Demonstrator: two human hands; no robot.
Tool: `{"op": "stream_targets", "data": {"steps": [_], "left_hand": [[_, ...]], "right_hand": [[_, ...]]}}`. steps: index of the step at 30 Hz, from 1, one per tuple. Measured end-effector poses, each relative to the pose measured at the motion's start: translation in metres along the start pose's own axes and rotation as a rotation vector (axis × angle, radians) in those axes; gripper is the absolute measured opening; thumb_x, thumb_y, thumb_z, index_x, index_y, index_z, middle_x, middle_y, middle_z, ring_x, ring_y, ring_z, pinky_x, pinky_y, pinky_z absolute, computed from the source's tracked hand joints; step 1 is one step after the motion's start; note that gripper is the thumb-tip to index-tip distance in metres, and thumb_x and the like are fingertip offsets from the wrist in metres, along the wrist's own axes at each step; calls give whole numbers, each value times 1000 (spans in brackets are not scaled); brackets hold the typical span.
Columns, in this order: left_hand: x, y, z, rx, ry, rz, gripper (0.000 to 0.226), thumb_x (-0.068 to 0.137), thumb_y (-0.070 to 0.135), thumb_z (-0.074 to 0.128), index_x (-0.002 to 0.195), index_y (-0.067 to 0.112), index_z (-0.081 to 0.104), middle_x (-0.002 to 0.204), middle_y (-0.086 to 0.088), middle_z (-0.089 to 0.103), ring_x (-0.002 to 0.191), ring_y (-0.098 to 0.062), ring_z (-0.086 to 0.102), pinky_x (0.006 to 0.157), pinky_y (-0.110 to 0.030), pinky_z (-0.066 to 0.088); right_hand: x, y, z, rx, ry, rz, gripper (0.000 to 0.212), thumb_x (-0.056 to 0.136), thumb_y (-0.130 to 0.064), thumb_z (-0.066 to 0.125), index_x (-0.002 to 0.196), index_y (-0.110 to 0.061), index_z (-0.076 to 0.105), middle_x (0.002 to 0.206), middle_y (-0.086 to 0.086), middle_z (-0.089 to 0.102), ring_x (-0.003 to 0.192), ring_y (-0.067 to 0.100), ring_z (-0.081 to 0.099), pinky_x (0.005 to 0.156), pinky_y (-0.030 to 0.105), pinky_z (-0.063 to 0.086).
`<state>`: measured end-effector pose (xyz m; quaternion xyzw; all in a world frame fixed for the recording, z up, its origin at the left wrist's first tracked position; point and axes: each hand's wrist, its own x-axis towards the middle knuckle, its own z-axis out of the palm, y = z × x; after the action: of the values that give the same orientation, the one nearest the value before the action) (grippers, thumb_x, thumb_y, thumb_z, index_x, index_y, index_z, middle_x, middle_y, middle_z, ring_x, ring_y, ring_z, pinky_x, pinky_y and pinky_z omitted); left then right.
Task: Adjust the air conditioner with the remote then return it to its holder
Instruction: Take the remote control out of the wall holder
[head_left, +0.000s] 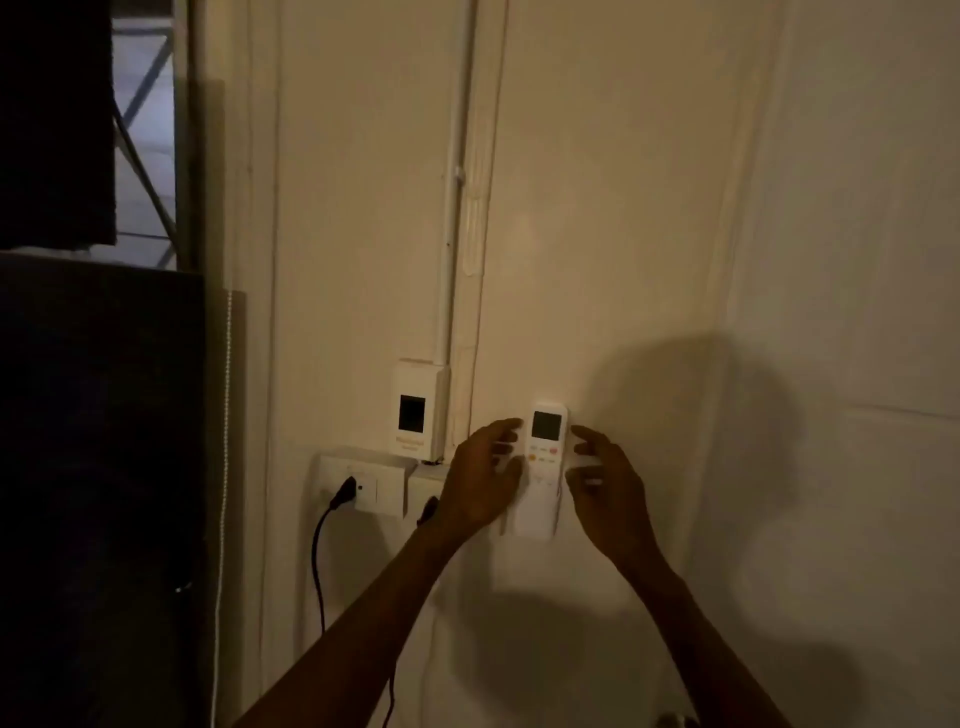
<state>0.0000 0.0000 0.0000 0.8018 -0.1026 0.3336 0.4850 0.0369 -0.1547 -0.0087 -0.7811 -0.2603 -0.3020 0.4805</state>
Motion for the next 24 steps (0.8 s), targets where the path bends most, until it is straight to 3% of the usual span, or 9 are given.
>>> {"op": "stream_targets", "data": {"steps": [2,4,8,13,16,21,24], "left_hand": [[8,-7,2,-43,-4,-2,43,86,7,61,126,17,52,119,-7,59,104,-15,58,92,-28,52],[14,-13,4,-53,-10,11,42,84,2,62,123,15,53,116,-9,59,101,-16,59,84,-20,52],[17,-23,8,-123,-33,49,45,81,-7,61,121,13,55,106,-8,63,89,-12,62,72,-12,54],[16,-28,15,-218,-12,44,48,80,-8,63,123,12,53,102,5,61,86,2,63,69,-6,50],[15,-29,16,-297,-7,11,51,79,-12,62,124,11,54,100,10,60,86,11,61,67,-5,50],[16,-34,19,-375,21,7,54,78,-12,63,121,20,55,107,4,62,90,0,64,71,-11,54],[17,-39,20,-376,22,14,56,78,-14,62,122,19,56,112,-1,62,94,-5,65,75,-13,55]], "right_hand": [[3,2,9,36,46,17,40,83,-6,60,121,-16,51,117,8,58,94,13,58,63,8,49],[2,6,17,76,76,24,39,84,-10,60,122,-15,51,118,4,60,96,14,60,69,10,49],[-3,14,31,128,137,43,40,86,-12,59,124,-20,50,120,1,61,102,14,60,86,27,52],[-5,19,37,120,185,9,39,86,-13,59,124,-16,51,119,2,62,99,11,60,80,14,47],[-6,18,38,104,191,-19,41,85,-11,60,124,-16,50,119,3,61,98,12,60,78,14,48],[-9,19,38,79,224,-74,43,83,-11,62,125,-16,50,116,1,60,97,12,61,78,12,50],[-7,20,37,52,227,-103,39,83,-11,62,121,-13,54,113,5,62,97,16,62,79,19,54]]}}
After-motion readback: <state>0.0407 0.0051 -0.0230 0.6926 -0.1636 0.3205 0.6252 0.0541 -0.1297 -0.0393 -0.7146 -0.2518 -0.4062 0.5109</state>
